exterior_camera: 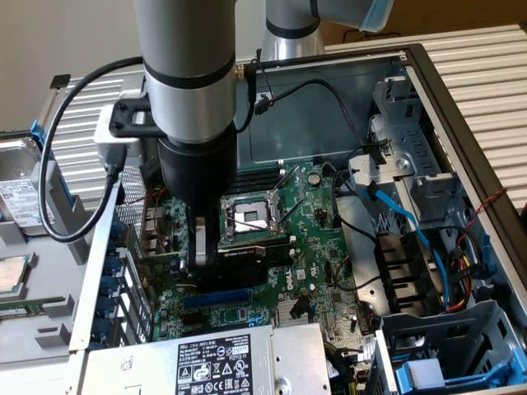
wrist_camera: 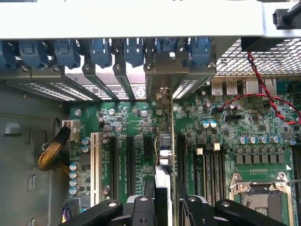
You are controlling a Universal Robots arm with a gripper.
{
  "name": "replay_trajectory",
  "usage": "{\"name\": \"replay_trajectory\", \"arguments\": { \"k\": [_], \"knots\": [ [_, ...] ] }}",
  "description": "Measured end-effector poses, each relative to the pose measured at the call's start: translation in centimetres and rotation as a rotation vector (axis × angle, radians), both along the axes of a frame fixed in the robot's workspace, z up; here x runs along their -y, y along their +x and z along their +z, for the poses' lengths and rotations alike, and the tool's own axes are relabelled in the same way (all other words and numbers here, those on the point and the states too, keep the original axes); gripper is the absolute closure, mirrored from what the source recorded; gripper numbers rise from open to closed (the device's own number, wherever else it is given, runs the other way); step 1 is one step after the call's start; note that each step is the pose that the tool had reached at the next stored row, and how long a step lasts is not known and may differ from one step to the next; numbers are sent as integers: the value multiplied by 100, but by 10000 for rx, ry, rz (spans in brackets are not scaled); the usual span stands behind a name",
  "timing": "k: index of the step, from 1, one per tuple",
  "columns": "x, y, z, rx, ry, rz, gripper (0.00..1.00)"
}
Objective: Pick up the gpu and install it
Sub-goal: 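Insert the gpu into the slot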
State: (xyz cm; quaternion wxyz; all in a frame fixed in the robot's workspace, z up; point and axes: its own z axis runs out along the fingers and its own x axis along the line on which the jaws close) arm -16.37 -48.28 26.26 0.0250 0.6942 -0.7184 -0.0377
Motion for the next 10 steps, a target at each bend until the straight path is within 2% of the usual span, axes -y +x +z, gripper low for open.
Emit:
{"name": "replay_trajectory", "arguments": {
  "k": [10],
  "knots": [
    [-2, 0, -16, -2, 0, 0, 73]
  ]
}}
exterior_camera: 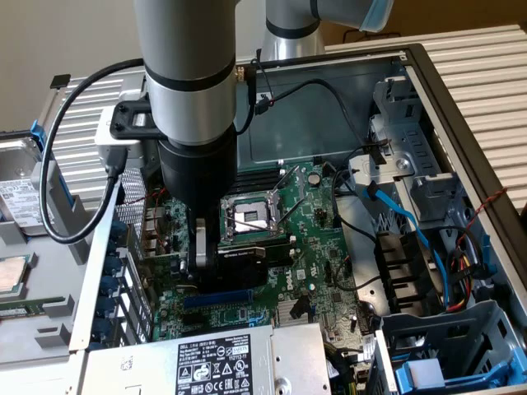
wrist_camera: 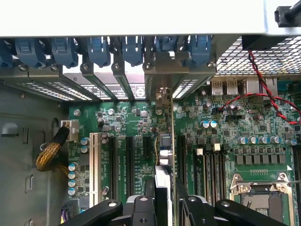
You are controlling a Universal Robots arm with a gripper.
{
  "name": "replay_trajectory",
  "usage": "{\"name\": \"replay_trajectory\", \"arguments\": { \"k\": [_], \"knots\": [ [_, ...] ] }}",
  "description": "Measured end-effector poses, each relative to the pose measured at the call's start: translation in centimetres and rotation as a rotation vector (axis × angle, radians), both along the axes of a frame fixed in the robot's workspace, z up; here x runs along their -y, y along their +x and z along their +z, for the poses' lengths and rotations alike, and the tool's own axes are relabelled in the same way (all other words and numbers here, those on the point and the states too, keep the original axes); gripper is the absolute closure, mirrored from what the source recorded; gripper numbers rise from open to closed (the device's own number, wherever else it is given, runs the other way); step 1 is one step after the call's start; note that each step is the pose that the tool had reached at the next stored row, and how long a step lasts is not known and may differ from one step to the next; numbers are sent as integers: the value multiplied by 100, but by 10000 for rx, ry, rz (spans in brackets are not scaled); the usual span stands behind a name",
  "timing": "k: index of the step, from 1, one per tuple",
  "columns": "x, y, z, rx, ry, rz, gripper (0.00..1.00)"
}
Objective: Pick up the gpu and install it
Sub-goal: 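Insert the gpu into the slot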
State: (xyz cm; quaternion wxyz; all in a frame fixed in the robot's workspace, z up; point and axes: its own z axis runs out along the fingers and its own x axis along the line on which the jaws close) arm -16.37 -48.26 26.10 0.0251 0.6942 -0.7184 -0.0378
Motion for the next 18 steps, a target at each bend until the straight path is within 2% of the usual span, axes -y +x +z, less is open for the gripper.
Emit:
{"name": "replay_trajectory", "arguments": {
  "k": [12, 18],
  "knots": [
    [2, -18, -68, 1, 10, -1, 73],
    [2, -22, -71, 0, 10, 47, 73]
  ]
}}
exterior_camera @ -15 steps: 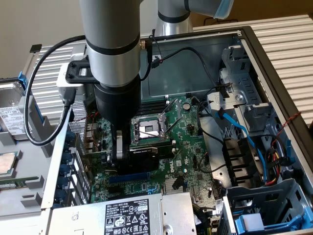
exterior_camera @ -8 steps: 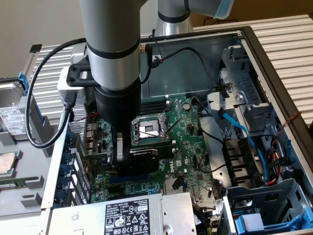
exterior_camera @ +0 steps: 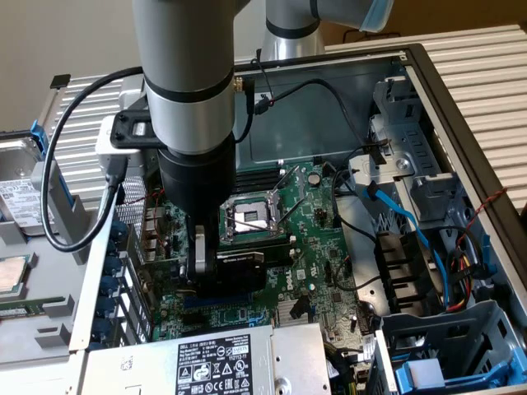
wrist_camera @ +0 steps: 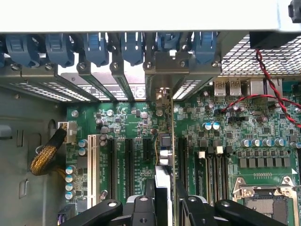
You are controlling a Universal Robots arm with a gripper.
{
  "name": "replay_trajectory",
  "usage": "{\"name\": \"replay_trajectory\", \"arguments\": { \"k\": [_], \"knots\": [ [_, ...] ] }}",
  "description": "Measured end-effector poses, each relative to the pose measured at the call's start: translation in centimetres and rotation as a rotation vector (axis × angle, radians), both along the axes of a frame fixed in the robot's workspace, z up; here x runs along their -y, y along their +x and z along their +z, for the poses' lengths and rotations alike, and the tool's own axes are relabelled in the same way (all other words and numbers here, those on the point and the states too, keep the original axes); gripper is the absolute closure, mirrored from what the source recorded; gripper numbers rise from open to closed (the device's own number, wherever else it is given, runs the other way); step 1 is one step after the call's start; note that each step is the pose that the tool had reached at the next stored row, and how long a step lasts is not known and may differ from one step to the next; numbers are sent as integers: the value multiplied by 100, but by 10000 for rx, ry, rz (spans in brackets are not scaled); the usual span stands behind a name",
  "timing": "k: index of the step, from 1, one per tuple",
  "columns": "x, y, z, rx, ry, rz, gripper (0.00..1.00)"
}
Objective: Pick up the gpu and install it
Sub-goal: 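Insert the gpu into the slot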
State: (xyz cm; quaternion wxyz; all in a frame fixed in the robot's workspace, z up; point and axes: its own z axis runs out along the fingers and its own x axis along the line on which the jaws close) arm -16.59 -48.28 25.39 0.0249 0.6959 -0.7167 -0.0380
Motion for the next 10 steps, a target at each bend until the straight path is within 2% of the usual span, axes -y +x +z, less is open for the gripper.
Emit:
{"name": "replay_trajectory", "arguments": {
  "k": [10],
  "knots": [
    [0, -17, -1, 3, 1, 69, 73]
  ]
}}
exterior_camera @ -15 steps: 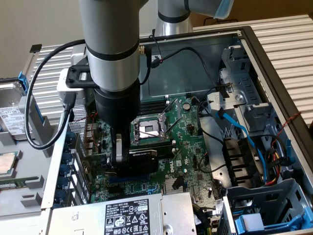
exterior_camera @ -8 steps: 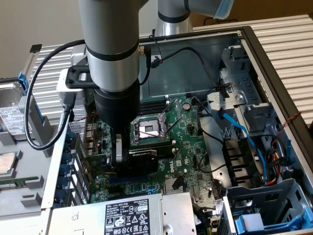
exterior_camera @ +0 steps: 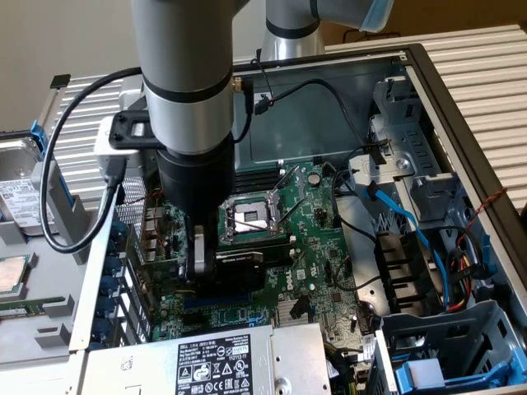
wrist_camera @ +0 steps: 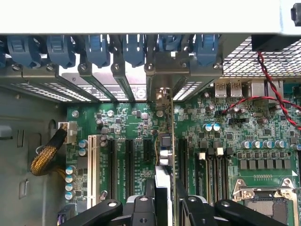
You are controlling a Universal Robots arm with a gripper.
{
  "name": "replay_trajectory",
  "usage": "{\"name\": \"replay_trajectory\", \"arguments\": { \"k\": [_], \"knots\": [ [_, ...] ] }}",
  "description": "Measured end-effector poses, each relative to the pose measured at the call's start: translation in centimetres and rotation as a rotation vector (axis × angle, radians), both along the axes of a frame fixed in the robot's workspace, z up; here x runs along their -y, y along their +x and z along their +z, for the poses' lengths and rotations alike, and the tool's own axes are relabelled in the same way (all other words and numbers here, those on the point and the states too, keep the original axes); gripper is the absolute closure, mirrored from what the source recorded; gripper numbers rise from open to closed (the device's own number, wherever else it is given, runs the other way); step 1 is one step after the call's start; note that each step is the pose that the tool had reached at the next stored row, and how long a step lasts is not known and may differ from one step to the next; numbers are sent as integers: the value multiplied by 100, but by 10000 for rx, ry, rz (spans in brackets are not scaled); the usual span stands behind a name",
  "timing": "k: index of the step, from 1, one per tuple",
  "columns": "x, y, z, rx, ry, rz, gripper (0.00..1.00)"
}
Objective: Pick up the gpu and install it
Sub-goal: 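Insert the gpu into the slot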
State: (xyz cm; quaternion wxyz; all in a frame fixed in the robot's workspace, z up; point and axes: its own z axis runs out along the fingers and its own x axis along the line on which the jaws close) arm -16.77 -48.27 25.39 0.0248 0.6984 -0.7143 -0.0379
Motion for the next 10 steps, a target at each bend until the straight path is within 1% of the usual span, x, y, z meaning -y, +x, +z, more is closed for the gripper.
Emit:
{"name": "replay_trajectory", "arguments": {
  "k": [10],
  "knots": [
    [-1, -4, 0, -1, -1, 16, 73]
  ]
}}
